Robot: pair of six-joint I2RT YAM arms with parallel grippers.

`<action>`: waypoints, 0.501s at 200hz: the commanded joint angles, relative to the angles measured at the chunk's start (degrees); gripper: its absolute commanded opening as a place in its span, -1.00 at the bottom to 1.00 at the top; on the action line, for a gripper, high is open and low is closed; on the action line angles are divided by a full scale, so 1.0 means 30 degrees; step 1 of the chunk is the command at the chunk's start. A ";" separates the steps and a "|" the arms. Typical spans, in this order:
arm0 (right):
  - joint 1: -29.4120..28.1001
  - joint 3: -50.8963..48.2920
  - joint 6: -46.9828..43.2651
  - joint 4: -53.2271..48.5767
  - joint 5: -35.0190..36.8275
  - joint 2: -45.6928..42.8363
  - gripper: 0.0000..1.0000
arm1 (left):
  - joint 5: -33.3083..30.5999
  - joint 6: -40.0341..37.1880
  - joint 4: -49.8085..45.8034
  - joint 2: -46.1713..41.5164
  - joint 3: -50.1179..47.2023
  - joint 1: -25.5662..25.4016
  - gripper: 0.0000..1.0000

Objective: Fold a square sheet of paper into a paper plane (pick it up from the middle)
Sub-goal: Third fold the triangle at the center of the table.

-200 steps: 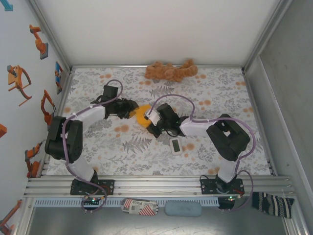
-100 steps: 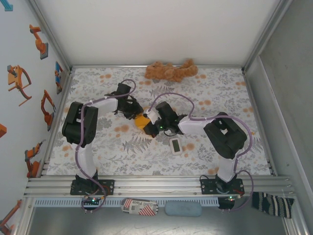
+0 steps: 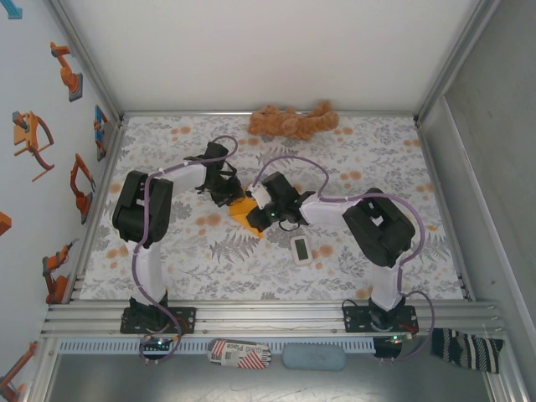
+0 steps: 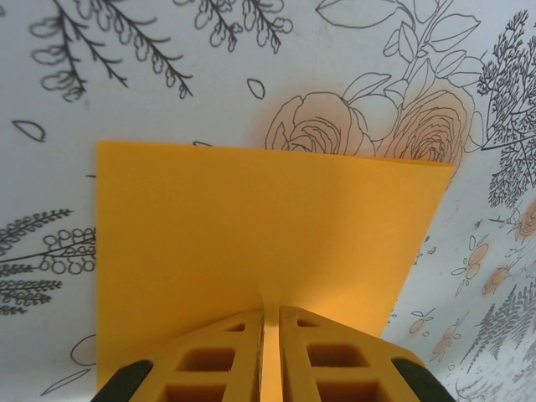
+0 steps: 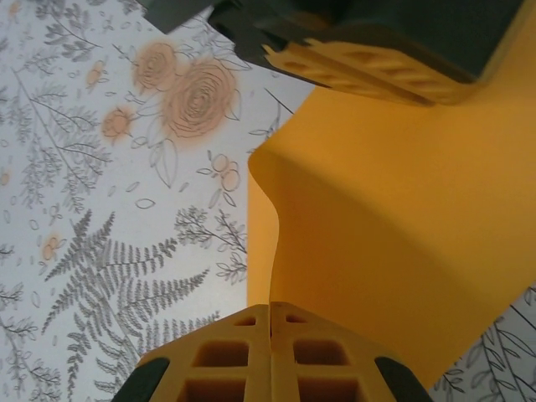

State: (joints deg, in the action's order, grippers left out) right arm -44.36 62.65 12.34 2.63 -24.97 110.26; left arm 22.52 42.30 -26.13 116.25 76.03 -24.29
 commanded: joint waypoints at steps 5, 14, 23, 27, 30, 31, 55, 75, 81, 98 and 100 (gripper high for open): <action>0.0108 0.0556 0.0643 -0.0669 0.1020 0.0511 -1.00 | -0.0064 -0.0624 -0.0945 0.0568 0.0156 -0.0037 -0.71; 0.0110 0.0616 0.0693 -0.0702 0.1114 0.0600 -1.00 | -0.0015 -0.0652 -0.0900 0.0582 0.0170 -0.0046 -0.71; 0.0108 0.0626 0.0743 -0.0702 0.1246 0.0630 -1.00 | 0.0052 -0.0654 -0.0841 0.0582 0.0166 -0.0040 -0.72; 0.0108 0.0653 0.0750 -0.0687 0.1352 0.0629 -1.00 | 0.0093 -0.0654 -0.0815 0.0596 0.0163 -0.0039 -0.71; 0.0108 0.0657 0.0772 -0.0675 0.1399 0.0630 -1.00 | 0.0107 -0.0654 -0.0819 0.0597 0.0166 -0.0020 -0.71; 0.0108 0.0653 0.0776 -0.0688 0.1419 0.0645 -1.00 | 0.0108 -0.0654 -0.0815 0.0597 0.0155 -0.0033 -0.71; 0.0108 0.0678 0.0763 -0.0757 0.1931 0.0601 -1.00 | 0.0139 -0.0683 -0.0802 0.0636 0.0122 -0.0043 -0.72; 0.0138 0.0729 0.0703 -0.0863 0.2155 0.0572 -1.00 | 0.0105 -0.0734 -0.0780 0.0653 0.0073 -0.0041 -0.74; 0.0138 0.0737 0.0714 -0.0877 0.2208 0.0542 -1.00 | 0.0106 -0.0770 -0.0768 0.0679 0.0079 -0.0026 -0.74; 0.0138 0.0820 0.0661 -0.0878 0.2260 0.0568 -1.00 | 0.0091 -0.0801 -0.0804 0.0778 0.0094 -0.0033 -0.75; 0.0138 0.0838 0.0655 -0.0900 0.2260 0.0571 -1.00 | 0.0097 -0.0815 -0.0810 0.0789 0.0110 -0.0021 -0.75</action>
State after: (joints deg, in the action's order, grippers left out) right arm -44.36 63.29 13.78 0.62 -19.81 111.48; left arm 22.76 41.39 -26.15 116.38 76.03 -24.29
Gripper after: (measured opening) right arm 0.049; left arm 0.127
